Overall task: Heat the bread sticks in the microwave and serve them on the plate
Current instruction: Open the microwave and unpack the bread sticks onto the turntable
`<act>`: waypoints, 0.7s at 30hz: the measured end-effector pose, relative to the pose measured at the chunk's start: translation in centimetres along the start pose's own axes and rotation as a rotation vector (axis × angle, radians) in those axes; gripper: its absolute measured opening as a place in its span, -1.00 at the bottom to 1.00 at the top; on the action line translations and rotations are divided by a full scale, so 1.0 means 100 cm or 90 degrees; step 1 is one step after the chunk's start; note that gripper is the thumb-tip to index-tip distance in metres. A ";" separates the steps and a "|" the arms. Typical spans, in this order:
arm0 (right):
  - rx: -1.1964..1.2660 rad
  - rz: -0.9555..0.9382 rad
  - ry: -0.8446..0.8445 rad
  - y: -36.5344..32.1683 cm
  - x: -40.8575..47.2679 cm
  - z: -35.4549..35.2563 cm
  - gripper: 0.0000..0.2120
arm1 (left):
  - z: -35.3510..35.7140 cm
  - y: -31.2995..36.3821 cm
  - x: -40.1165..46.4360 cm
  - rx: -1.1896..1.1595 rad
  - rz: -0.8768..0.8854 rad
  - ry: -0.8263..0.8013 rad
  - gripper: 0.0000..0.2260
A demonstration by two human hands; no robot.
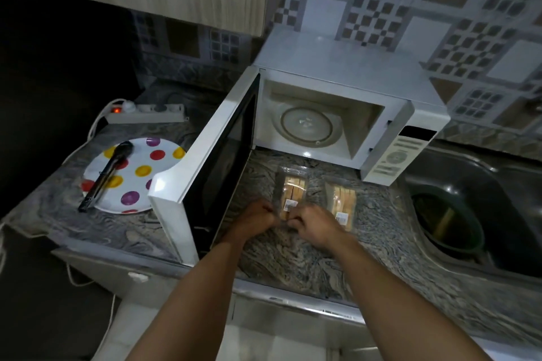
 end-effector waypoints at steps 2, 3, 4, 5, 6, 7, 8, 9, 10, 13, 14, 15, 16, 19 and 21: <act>0.020 0.021 -0.011 0.002 0.003 0.003 -0.89 | 0.003 -0.005 0.000 -0.002 0.001 -0.001 -0.68; 0.023 0.029 -0.016 0.003 0.005 0.004 -0.88 | 0.004 -0.008 -0.001 0.000 -0.004 0.006 -0.63; 0.026 0.039 -0.020 0.004 0.006 0.004 -0.88 | 0.004 -0.010 -0.002 0.005 -0.006 0.015 -0.61; 0.031 0.048 -0.022 0.005 0.008 0.003 -0.88 | 0.005 -0.010 -0.003 0.010 -0.006 0.022 -0.59; 0.036 0.056 -0.027 0.006 0.008 0.003 -0.88 | 0.005 -0.011 -0.002 0.012 -0.005 0.030 -0.58; 0.044 0.065 -0.031 0.006 0.009 0.003 -0.89 | 0.005 -0.011 -0.002 0.020 -0.002 0.039 -0.57; 0.051 0.072 -0.034 0.007 0.010 0.003 -0.89 | 0.006 -0.011 -0.002 0.031 -0.001 0.043 -0.56; 0.057 0.078 -0.035 0.008 0.010 0.003 -0.89 | 0.006 -0.010 -0.002 0.037 0.000 0.045 -0.55; 0.071 0.082 -0.037 0.007 0.010 0.002 -0.89 | 0.007 -0.010 -0.001 0.036 -0.001 0.044 -0.55; 0.157 0.106 -0.045 0.004 0.009 -0.001 -0.88 | 0.009 -0.012 0.002 0.025 0.007 0.042 -0.58; 0.173 0.112 -0.050 0.004 0.009 -0.002 -0.88 | 0.008 -0.012 0.003 0.027 0.006 0.039 -0.59; 0.177 0.116 -0.056 0.004 0.009 -0.005 -0.87 | 0.008 -0.013 0.004 0.035 0.004 0.034 -0.61; 0.172 0.121 -0.066 0.003 0.008 -0.008 -0.85 | 0.008 -0.013 0.005 0.045 0.002 0.027 -0.65; 0.144 0.113 -0.092 -0.004 0.002 -0.021 -0.83 | 0.007 -0.009 0.003 0.068 0.019 -0.001 -0.70; 0.121 0.088 -0.102 -0.016 0.000 -0.036 -0.85 | 0.006 -0.003 0.002 0.096 0.038 -0.038 -0.78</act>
Point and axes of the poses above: each hand's wrist, its own x-axis towards the middle knuckle, its own z-axis out of the palm, y = z × x, the point moved 8 cm from there along x, towards the middle knuckle, and after that the axes turned 15 degrees about x, right-handed, at the moved point
